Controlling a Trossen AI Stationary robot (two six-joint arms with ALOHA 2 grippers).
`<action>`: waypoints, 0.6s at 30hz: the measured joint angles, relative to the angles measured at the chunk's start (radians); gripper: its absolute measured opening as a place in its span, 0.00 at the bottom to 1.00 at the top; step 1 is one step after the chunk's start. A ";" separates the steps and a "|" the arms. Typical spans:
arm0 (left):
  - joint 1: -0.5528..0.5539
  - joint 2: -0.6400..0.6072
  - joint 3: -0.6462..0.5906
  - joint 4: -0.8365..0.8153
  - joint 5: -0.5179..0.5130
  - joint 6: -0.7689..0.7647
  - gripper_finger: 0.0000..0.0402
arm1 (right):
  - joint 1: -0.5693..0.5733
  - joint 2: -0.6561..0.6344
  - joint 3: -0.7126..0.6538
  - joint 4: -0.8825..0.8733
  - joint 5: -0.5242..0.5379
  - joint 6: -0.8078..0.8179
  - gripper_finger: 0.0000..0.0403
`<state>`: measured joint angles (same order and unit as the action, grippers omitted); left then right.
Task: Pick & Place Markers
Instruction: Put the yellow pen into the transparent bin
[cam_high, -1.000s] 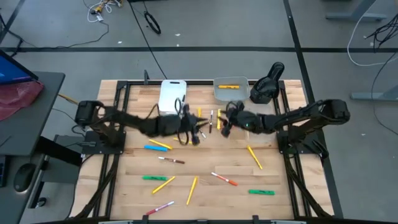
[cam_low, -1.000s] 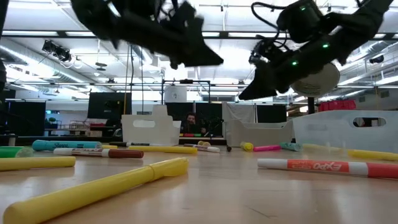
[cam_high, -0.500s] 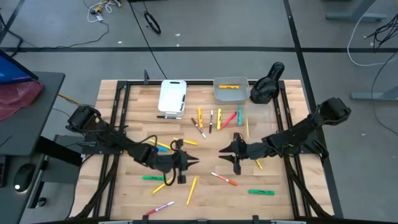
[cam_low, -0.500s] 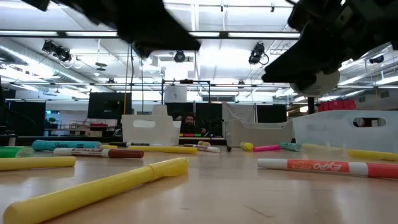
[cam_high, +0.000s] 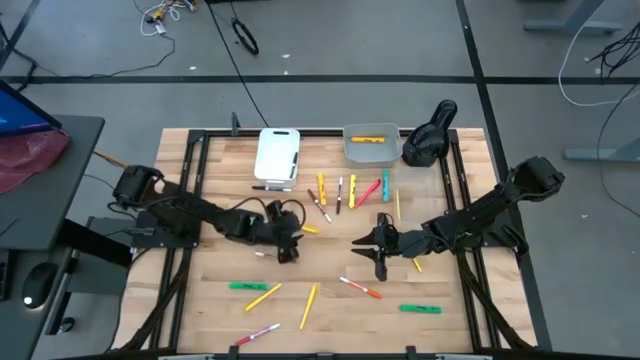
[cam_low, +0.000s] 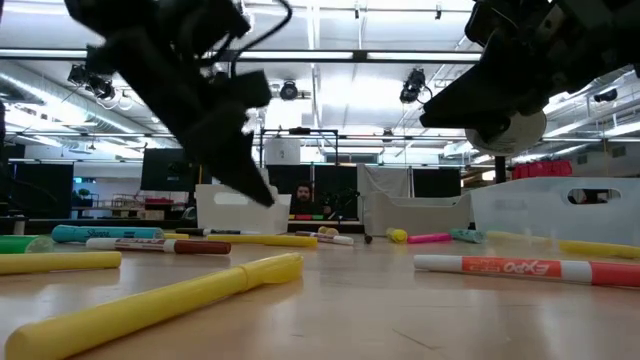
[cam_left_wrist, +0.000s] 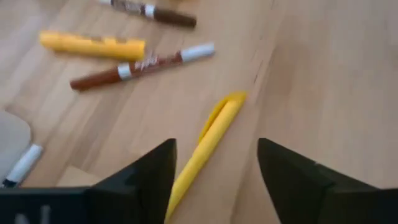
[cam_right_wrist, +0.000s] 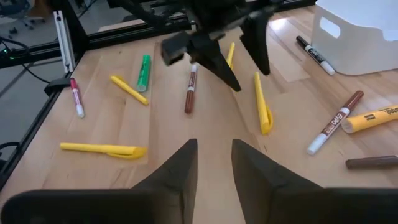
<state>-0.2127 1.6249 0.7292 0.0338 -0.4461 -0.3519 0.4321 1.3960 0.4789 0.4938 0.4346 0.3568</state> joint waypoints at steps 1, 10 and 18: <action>0.017 0.000 -0.024 0.019 0.024 0.020 0.61 | 0.000 0.000 0.000 0.000 0.000 0.000 0.25; 0.096 -0.002 -0.177 0.141 0.147 0.088 0.50 | 0.001 0.000 0.000 0.000 -0.007 0.001 0.25; 0.119 -0.005 -0.270 0.269 0.257 0.151 0.27 | 0.001 0.000 0.000 0.005 -0.008 0.039 0.25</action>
<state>-0.0939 1.6203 0.4593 0.3031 -0.1889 -0.2009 0.4335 1.3960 0.4793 0.4984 0.4267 0.3960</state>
